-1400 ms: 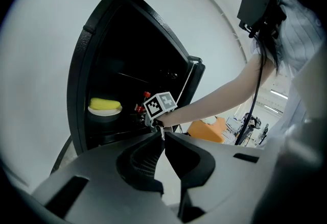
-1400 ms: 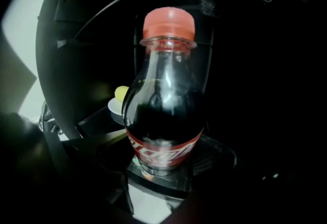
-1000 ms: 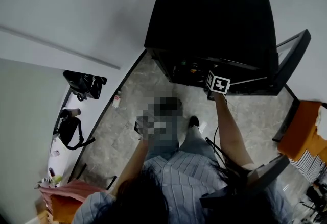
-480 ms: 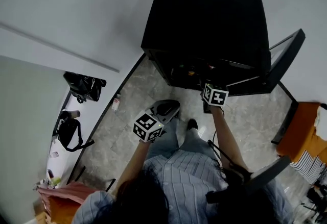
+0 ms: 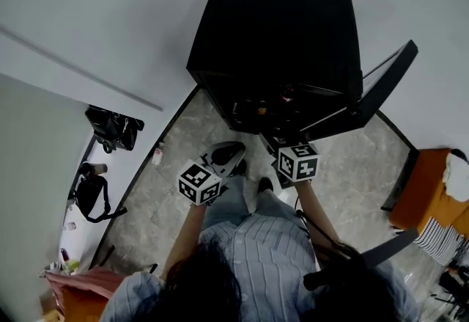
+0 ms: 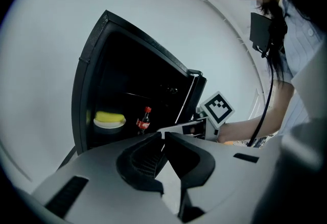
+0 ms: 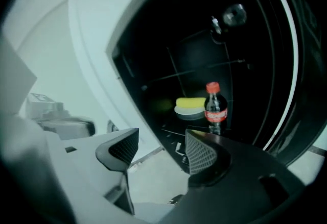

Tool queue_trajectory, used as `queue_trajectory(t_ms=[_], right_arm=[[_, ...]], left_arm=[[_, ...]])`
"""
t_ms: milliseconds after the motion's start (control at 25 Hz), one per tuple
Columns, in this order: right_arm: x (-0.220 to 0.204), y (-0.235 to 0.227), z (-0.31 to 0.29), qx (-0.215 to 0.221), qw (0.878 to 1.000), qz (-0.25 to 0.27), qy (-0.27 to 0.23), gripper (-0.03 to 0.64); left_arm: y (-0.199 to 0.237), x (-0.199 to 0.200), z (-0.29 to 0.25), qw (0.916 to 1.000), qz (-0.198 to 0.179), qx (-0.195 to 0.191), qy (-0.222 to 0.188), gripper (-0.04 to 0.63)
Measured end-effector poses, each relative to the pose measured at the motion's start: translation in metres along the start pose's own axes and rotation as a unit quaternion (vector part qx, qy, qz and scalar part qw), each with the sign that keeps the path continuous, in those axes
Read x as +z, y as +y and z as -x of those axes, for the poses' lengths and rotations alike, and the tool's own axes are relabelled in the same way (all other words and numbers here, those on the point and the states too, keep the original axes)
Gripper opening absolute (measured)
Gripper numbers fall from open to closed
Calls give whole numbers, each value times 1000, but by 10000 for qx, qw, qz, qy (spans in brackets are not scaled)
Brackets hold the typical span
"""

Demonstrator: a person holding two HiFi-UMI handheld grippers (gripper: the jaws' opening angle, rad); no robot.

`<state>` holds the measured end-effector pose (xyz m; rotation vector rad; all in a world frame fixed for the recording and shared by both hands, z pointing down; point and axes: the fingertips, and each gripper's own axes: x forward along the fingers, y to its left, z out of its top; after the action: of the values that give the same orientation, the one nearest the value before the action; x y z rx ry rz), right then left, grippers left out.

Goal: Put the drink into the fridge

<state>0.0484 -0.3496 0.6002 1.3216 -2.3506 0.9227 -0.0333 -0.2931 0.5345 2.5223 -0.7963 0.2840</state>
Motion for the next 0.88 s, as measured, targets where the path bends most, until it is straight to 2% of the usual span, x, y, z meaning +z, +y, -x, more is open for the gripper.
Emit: queue_trajectory(t_ms=[280, 560, 720, 880], right_arm=[[9, 26, 43, 368, 9986, 366, -86, 293], [-7, 50, 80, 833, 9950, 543, 55, 288], [-19, 58, 91, 1094, 9925, 514, 158, 251], [-32, 64, 96, 1177, 9917, 476, 220, 198]], left_arm=[[-24, 8, -3, 9996, -40, 157, -234, 11], [-57, -4, 8, 9976, 118, 511, -443, 11], [-73, -21, 15, 9957, 290, 744, -479, 11], [-84, -39, 28, 9939, 427, 938, -395, 11]])
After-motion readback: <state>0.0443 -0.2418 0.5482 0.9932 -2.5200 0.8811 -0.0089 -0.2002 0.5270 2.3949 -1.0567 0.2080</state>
